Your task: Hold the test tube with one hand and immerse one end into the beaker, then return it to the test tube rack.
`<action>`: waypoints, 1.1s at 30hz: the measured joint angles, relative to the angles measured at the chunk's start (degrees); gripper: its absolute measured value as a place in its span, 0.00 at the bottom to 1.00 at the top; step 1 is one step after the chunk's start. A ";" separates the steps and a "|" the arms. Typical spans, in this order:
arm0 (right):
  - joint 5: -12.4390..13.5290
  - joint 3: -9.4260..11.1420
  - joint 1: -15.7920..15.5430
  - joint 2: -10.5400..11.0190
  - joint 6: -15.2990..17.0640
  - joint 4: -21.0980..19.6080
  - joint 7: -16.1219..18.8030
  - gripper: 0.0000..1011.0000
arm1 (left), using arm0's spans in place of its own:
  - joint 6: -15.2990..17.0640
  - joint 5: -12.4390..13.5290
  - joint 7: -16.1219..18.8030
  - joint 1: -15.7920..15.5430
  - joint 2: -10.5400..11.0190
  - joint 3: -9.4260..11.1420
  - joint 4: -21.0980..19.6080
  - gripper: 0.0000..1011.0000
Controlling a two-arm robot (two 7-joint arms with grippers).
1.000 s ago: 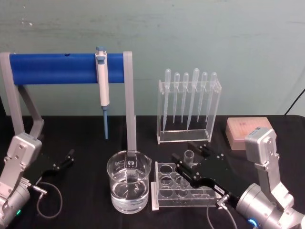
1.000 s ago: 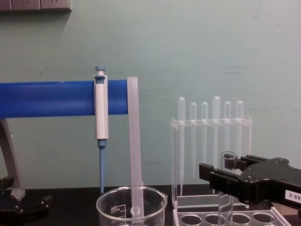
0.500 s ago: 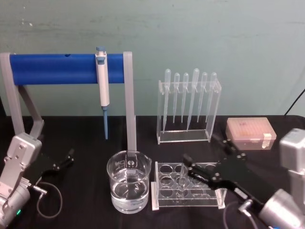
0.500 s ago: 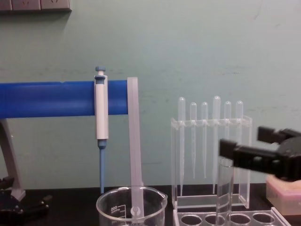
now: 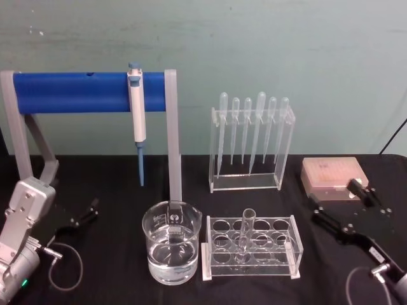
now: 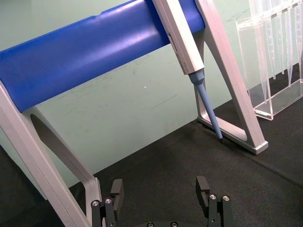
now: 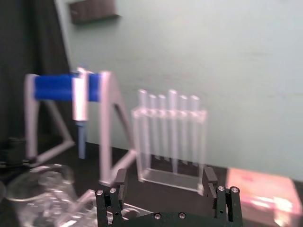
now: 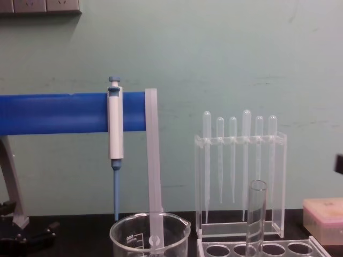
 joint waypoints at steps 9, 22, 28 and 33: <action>-8.76 -0.35 1.84 -1.63 0.65 6.66 -6.55 0.99 | 0.00 0.00 0.00 0.00 0.00 0.00 0.00 0.99; -25.89 -5.33 5.35 -3.27 -4.08 14.17 -12.76 0.99 | 0.00 0.00 0.00 0.00 0.00 0.00 0.00 0.99; -27.24 -4.83 5.43 -4.02 -5.14 14.74 -13.20 0.99 | 0.00 0.00 0.00 0.00 0.00 0.00 0.00 0.99; -27.34 -4.76 5.41 -4.10 -5.25 14.80 -13.23 0.99 | 0.00 0.00 0.00 0.00 0.00 0.00 0.00 0.99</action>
